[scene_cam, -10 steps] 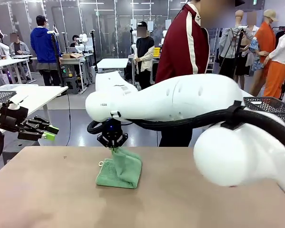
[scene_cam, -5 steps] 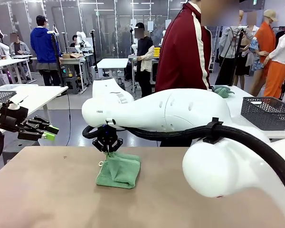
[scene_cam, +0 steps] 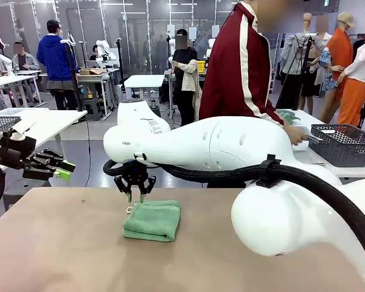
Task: Fold the towels and place them in the basket.
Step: When a person lays out a Towel with hook on the table, fold it in half twice.
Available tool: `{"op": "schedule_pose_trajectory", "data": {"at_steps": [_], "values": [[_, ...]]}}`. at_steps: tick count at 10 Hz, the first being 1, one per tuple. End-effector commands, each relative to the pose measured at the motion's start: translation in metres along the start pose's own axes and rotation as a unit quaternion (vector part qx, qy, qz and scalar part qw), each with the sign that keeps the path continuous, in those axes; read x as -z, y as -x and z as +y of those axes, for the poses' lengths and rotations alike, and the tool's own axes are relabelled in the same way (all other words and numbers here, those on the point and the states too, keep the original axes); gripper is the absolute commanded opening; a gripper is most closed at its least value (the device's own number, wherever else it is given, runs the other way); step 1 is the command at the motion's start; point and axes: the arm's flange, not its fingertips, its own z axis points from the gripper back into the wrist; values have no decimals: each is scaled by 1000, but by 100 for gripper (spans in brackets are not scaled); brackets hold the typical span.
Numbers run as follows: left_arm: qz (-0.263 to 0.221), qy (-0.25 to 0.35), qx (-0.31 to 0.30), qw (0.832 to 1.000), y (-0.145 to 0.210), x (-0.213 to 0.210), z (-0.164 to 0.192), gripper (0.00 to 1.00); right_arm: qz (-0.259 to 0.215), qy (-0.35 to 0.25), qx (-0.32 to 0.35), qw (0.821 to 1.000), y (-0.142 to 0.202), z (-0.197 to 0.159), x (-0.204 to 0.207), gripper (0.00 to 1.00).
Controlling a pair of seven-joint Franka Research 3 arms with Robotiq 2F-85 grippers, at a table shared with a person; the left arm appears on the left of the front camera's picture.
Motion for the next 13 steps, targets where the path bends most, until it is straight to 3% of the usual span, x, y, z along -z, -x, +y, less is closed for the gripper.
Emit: {"op": "schedule_pose_trajectory", "data": {"at_steps": [1,4,7,9,13], "values": [[-5,-4,-1,1000,-2,-1,-2,48,-8,6,16,1000,17,-2,-17,47],[-5,-4,-1,1000,-2,-1,-2,48,-7,10,-12,1000,76,-55,-88,47],[-5,-4,-1,1000,-2,-1,-2,48,-40,-3,-1,999,129,-118,-143,47],[-5,-4,-1,1000,-2,-1,-2,48,-62,-15,4,998,139,-146,-151,47],[-5,-4,-1,1000,-2,-1,-2,48,-58,-16,-13,998,131,-161,-152,47]]}}
